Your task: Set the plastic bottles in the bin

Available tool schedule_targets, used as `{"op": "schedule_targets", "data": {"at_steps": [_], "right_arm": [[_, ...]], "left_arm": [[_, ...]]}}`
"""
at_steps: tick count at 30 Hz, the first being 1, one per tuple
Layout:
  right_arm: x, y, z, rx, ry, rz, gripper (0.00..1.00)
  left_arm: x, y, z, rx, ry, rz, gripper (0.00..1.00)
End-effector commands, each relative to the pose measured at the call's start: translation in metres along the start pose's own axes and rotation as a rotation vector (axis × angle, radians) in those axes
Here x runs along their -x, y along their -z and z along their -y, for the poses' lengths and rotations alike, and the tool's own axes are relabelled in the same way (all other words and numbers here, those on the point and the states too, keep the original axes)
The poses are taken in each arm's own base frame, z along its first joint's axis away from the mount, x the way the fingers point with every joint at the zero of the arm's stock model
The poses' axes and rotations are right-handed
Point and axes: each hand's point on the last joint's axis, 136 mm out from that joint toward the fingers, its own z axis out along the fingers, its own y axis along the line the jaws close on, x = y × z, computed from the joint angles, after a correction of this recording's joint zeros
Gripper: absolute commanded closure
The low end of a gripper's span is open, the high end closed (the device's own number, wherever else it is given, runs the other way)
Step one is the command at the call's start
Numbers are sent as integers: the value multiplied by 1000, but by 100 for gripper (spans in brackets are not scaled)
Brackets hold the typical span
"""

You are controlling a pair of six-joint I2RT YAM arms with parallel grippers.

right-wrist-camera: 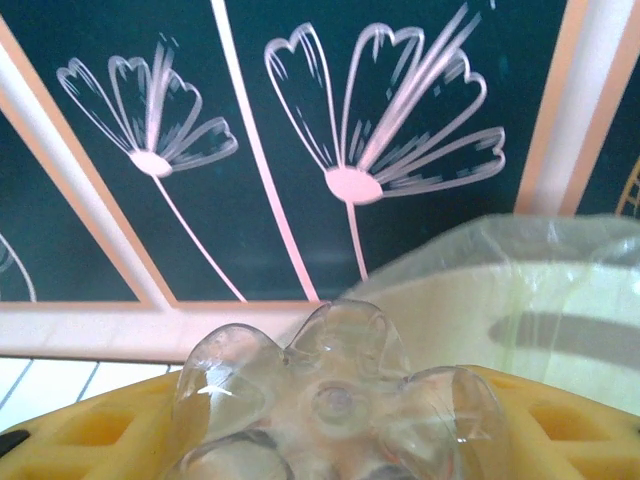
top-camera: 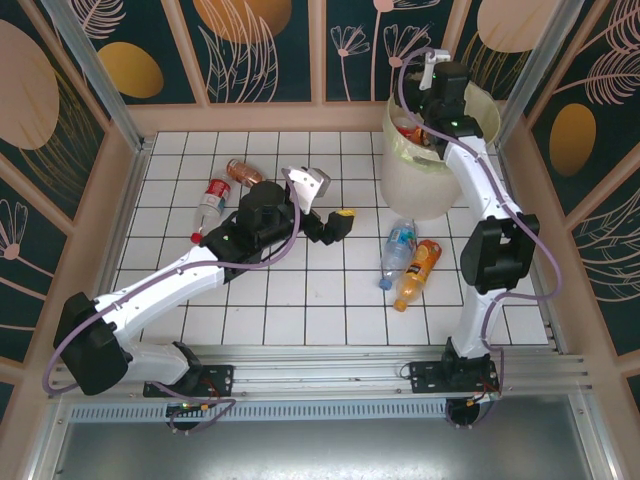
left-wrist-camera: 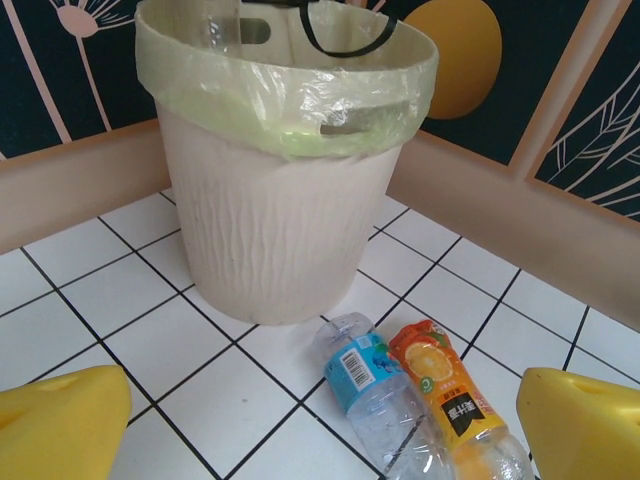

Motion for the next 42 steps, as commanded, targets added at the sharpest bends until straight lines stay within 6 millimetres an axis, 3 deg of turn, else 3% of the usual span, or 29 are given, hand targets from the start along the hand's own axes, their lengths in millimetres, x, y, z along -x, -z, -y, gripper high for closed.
{"op": "schedule_targets", "data": {"at_steps": [1,7,12,21,28,33,42], "right_arm": [[-4,4,9,-59,28,-1,45],[22,18,10,-74,34,47,45],[29,28,30,-190,43,71,45],[65,64,62,-416,48,196,45],[82,69,22,-75,-31,221,45],[62,52,15,-7,-39,147,45],[-15,13,23,-82,26,-44,43]], "left_arm": [[12,-2,1,-10,-4,25,1],[9,-5,0,-12,2,16,1],[8,-4,0,-13,9,16,1],[7,-3,0,-12,16,15,1],[6,-4,0,-15,21,13,1],[6,-4,1,-18,22,10,1],[5,-4,0,-17,35,13,1]]}}
